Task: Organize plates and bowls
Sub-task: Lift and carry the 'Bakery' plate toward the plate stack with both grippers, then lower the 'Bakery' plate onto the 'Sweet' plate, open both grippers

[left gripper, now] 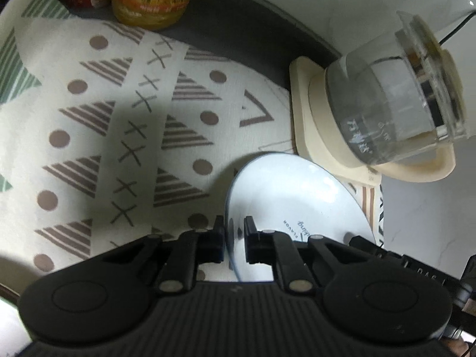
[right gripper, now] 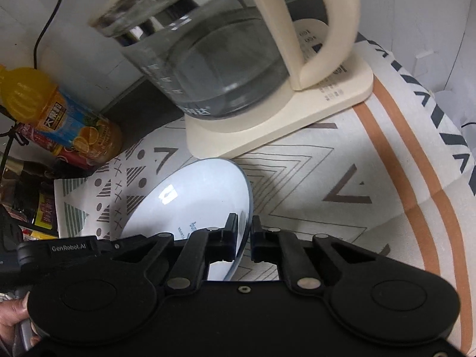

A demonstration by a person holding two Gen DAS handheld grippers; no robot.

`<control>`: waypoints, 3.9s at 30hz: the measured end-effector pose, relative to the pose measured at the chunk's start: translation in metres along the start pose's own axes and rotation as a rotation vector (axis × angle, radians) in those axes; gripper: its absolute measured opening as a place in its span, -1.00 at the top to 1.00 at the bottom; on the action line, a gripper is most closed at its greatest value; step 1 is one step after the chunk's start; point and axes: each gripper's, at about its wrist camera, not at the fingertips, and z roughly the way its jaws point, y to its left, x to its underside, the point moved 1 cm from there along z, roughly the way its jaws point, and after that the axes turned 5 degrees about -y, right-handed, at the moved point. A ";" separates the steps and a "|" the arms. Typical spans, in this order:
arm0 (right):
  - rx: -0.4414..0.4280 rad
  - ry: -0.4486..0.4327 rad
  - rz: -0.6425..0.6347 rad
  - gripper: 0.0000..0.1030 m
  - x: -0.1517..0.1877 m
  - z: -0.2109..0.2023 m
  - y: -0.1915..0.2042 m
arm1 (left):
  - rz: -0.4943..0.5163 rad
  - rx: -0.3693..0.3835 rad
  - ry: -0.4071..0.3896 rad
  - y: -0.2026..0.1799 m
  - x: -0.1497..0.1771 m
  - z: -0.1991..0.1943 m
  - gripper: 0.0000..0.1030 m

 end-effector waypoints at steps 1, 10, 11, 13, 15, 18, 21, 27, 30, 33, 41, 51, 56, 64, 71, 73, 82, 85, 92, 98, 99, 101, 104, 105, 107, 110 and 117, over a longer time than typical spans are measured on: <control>-0.003 -0.007 0.001 0.83 0.000 -0.001 0.003 | 0.004 0.001 -0.005 0.000 -0.002 -0.002 0.80; -0.014 -0.053 -0.018 0.83 -0.003 -0.015 0.026 | 0.017 0.019 -0.032 0.005 -0.010 -0.027 0.80; -0.014 -0.056 -0.019 0.83 -0.003 -0.017 0.028 | 0.019 0.021 -0.034 0.006 -0.011 -0.030 0.80; -0.016 -0.062 -0.020 0.83 -0.002 -0.020 0.031 | 0.021 0.028 -0.038 0.008 -0.011 -0.037 0.80; -0.020 -0.069 -0.025 0.83 -0.002 -0.025 0.036 | 0.021 0.032 -0.044 0.007 -0.011 -0.039 0.79; -0.026 -0.079 -0.037 0.83 0.000 -0.031 0.043 | 0.017 0.039 -0.051 0.008 -0.012 -0.046 0.79; -0.032 -0.091 -0.037 0.83 0.004 -0.037 0.050 | 0.022 0.045 -0.056 0.011 -0.011 -0.055 0.79; -0.039 -0.123 -0.032 0.83 0.017 -0.047 0.066 | 0.032 0.054 -0.063 0.021 -0.009 -0.074 0.78; -0.043 -0.128 -0.029 0.83 0.026 -0.050 0.075 | 0.034 0.054 -0.066 0.029 -0.007 -0.083 0.78; -0.044 -0.132 -0.026 0.83 0.037 -0.053 0.085 | 0.040 0.052 -0.069 0.039 -0.005 -0.094 0.78; -0.058 -0.148 -0.062 0.83 0.068 -0.058 0.123 | 0.036 0.050 -0.075 0.077 0.004 -0.124 0.76; -0.054 -0.161 -0.070 0.83 0.115 -0.060 0.163 | 0.055 0.043 -0.072 0.125 0.023 -0.160 0.75; -0.059 -0.171 -0.089 0.83 0.141 -0.063 0.179 | 0.068 0.032 -0.085 0.141 0.034 -0.178 0.76; -0.072 -0.172 -0.115 0.83 0.170 -0.062 0.196 | 0.059 0.015 -0.091 0.169 0.055 -0.198 0.75; -0.054 -0.148 -0.170 0.83 0.191 -0.063 0.207 | 0.050 0.009 -0.072 0.186 0.074 -0.208 0.75; -0.047 -0.141 -0.182 0.83 0.197 -0.063 0.209 | 0.044 0.007 -0.065 0.189 0.080 -0.208 0.75; 0.003 -0.112 -0.200 0.83 0.216 -0.060 0.202 | 0.070 -0.006 -0.006 0.193 0.097 -0.192 0.73; 0.012 -0.106 -0.192 0.83 0.221 -0.057 0.197 | 0.086 -0.016 0.005 0.192 0.099 -0.189 0.73; 0.020 -0.077 -0.185 0.82 0.230 -0.048 0.191 | 0.114 -0.055 0.018 0.190 0.100 -0.180 0.73; 0.029 -0.061 -0.178 0.83 0.232 -0.041 0.188 | 0.123 -0.073 0.030 0.191 0.101 -0.176 0.73; 0.030 -0.059 -0.176 0.83 0.233 -0.039 0.188 | 0.122 -0.075 0.030 0.191 0.101 -0.175 0.73; 0.028 -0.058 -0.173 0.83 0.233 -0.038 0.187 | 0.116 -0.078 0.029 0.191 0.100 -0.174 0.74; 0.033 -0.053 -0.163 0.82 0.232 -0.036 0.187 | 0.110 -0.078 0.036 0.191 0.099 -0.172 0.74; 0.035 -0.052 -0.158 0.82 0.232 -0.035 0.186 | 0.111 -0.079 0.035 0.191 0.099 -0.172 0.74; 0.038 -0.055 -0.157 0.82 0.232 -0.034 0.186 | 0.112 -0.084 0.032 0.191 0.097 -0.172 0.73; 0.043 -0.064 -0.159 0.82 0.231 -0.032 0.187 | 0.117 -0.097 0.005 0.190 0.092 -0.178 0.73; 0.047 -0.075 -0.168 0.80 0.228 -0.025 0.189 | 0.141 -0.098 -0.068 0.186 0.078 -0.198 0.73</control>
